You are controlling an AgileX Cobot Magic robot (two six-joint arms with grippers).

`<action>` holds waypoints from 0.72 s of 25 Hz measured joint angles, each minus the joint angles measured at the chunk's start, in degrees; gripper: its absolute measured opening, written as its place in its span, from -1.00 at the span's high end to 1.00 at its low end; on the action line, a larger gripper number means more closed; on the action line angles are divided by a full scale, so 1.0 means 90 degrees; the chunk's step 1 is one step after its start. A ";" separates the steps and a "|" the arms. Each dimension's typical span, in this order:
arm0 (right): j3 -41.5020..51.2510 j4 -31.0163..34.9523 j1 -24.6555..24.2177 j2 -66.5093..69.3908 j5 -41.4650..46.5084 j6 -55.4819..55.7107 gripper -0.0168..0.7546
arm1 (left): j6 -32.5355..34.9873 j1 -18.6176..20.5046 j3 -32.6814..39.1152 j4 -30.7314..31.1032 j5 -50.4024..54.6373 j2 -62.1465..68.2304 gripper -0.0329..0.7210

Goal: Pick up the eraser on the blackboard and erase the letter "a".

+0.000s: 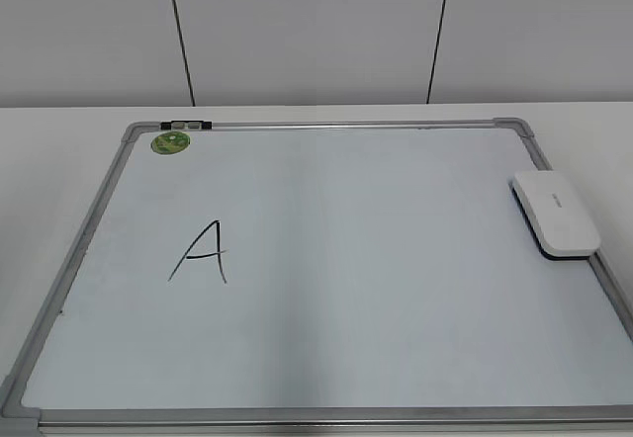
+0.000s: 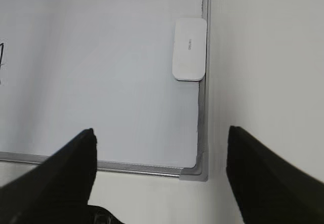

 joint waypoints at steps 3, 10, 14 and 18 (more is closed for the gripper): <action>0.0519 0.0013 0.0000 -0.0626 0.0015 0.0106 -0.58 | -0.0109 0.0000 0.0427 0.0025 0.0011 -0.0799 -0.28; 0.2019 0.0010 0.0191 -0.2165 0.0029 0.0215 -0.58 | -0.0147 -0.0122 0.1379 0.0025 0.0062 -0.2227 -0.28; 0.2713 -0.0172 0.0219 -0.3099 0.0045 0.0224 -0.58 | -0.0147 -0.0164 0.1988 0.0053 0.0067 -0.2908 -0.28; 0.3208 -0.0552 0.0219 -0.3710 0.0068 0.0224 -0.58 | -0.0147 -0.0164 0.2504 0.0075 0.0081 -0.3464 -0.28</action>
